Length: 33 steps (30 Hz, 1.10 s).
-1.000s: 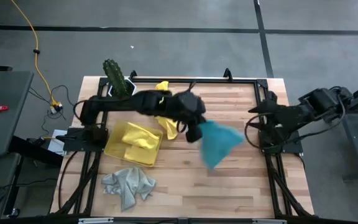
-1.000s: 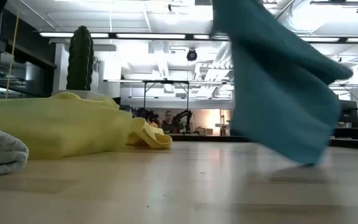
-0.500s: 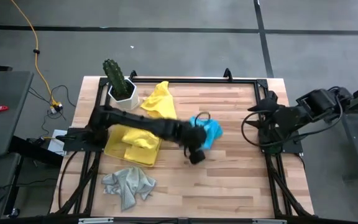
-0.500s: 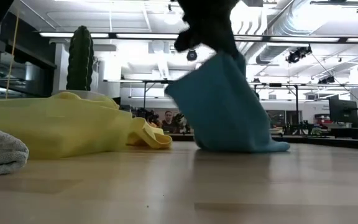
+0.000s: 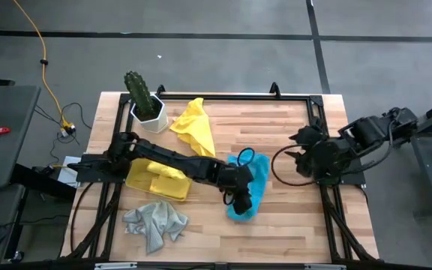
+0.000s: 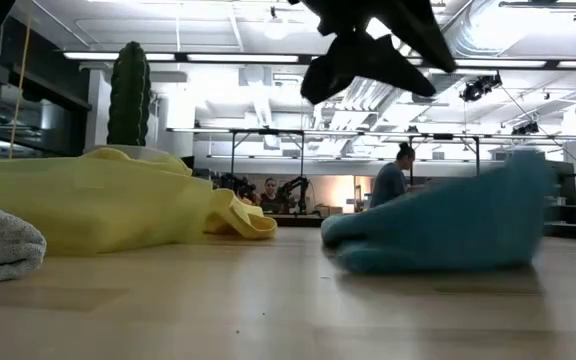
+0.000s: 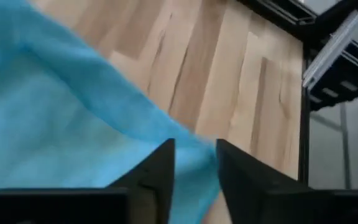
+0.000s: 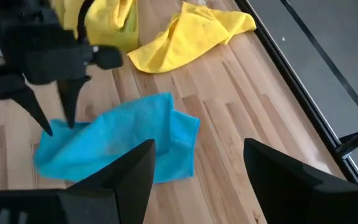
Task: Fold microfiber towels
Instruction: Fold the blue microfiber towel
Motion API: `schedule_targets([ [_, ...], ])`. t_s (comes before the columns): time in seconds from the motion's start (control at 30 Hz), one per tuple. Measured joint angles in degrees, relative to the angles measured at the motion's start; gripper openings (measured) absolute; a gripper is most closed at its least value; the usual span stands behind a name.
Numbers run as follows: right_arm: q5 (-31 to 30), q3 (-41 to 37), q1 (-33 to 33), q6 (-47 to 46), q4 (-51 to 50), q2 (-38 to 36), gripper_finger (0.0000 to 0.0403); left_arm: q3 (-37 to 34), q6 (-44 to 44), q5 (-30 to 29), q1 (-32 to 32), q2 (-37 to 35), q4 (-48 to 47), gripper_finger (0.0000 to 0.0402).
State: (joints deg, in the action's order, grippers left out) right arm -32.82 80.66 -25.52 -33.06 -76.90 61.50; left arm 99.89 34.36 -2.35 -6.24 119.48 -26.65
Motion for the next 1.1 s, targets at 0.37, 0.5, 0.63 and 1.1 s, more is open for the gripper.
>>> schedule_targets([
  [0.37,1.78,-5.6,0.8,-15.58,3.02,7.87,0.0236,-3.94,-20.83,-1.04,4.15,-7.95,-7.31,0.0199],
  [0.5,7.95,-18.28,1.54,-21.78,14.38,6.88,0.0236,-15.6,-20.99,3.51,5.52,-14.68,2.69,0.0194],
  [0.63,10.2,-30.22,3.98,-23.92,34.03,5.42,0.0236,-31.69,-17.95,3.62,6.78,-26.6,18.46,0.0188],
  [1.1,23.15,-40.26,22.43,-14.81,54.56,17.19,0.0236,-64.78,-8.51,-4.59,5.36,-54.96,46.57,0.0186],
])
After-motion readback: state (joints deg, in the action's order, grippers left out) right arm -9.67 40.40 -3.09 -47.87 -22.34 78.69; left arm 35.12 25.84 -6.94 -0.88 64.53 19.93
